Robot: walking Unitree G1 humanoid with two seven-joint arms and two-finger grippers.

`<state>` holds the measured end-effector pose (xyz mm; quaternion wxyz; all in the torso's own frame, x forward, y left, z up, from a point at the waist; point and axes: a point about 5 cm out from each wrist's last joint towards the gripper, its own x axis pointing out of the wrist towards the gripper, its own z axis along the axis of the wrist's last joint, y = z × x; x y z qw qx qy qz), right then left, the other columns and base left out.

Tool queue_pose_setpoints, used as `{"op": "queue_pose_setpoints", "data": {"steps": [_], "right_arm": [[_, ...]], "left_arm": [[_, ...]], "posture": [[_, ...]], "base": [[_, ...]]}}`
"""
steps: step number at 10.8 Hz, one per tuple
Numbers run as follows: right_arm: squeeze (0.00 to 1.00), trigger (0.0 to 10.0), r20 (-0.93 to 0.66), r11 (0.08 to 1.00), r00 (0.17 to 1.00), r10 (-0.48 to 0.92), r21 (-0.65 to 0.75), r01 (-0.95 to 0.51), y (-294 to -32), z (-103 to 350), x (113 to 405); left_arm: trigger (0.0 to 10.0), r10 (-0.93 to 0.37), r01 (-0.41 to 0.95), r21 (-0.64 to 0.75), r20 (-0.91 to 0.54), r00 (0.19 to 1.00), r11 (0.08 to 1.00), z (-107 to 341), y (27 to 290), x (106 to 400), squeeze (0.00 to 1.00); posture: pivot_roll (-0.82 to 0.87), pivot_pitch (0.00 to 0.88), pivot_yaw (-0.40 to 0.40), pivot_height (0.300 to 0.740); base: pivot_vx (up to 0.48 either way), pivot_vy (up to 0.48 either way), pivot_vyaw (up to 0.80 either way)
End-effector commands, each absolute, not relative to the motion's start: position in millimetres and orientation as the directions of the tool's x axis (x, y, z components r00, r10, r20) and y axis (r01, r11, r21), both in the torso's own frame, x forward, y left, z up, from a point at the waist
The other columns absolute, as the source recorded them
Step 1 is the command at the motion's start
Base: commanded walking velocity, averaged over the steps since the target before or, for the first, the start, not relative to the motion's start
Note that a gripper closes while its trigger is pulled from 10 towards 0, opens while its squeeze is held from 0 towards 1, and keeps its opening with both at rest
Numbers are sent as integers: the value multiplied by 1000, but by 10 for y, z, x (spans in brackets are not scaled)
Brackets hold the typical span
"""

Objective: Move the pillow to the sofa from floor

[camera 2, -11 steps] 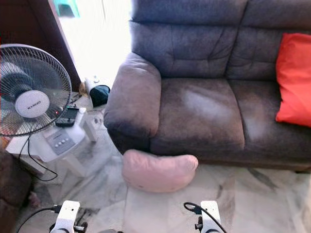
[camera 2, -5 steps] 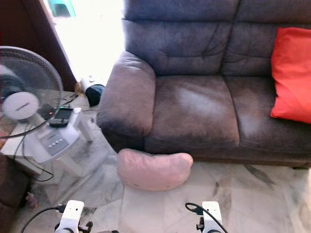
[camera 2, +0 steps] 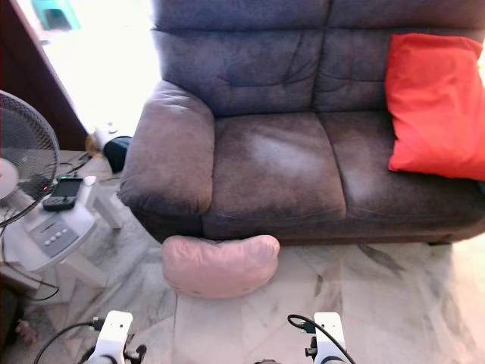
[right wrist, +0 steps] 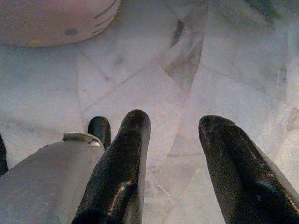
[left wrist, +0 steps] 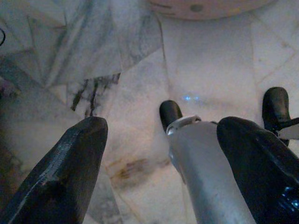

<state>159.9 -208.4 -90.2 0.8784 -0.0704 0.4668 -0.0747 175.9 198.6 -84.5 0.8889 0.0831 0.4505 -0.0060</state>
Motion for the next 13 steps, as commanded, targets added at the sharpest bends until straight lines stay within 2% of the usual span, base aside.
{"op": "queue_pose_setpoints", "data": {"steps": [1, 3, 5, 13], "right_arm": [[0, 10000, -809, 980, 554, -193, -190, 64, -2074, -908, 1586], [0, 10000, -802, 977, 566, -191, -210, 32, -2055, -900, 1608], [0, 10000, -809, 973, 551, -206, -230, 26, -2070, -910, 1584], [0, 10000, -806, 973, 552, -214, -229, 44, -2077, -908, 1583]], "left_arm": [[10000, 70, 99, 151, -825, 561, 983, -885, 2013, 1672, 0], [10000, 71, 105, 155, -829, 554, 982, -889, 2009, 1668, 0], [10000, 73, 103, 155, -831, 551, 983, -897, 2005, 1651, 0], [10000, 90, 87, 159, -844, 528, 984, -916, 2093, 1573, 0]], "posture": [[29, 100, -6, 740], [28, 95, -5, 740], [28, 89, -5, 740], [28, 96, -12, 740]], "base": [[0, 0, 0], [0, 0, 0], [0, 0, 559], [30, 0, 0]]}}
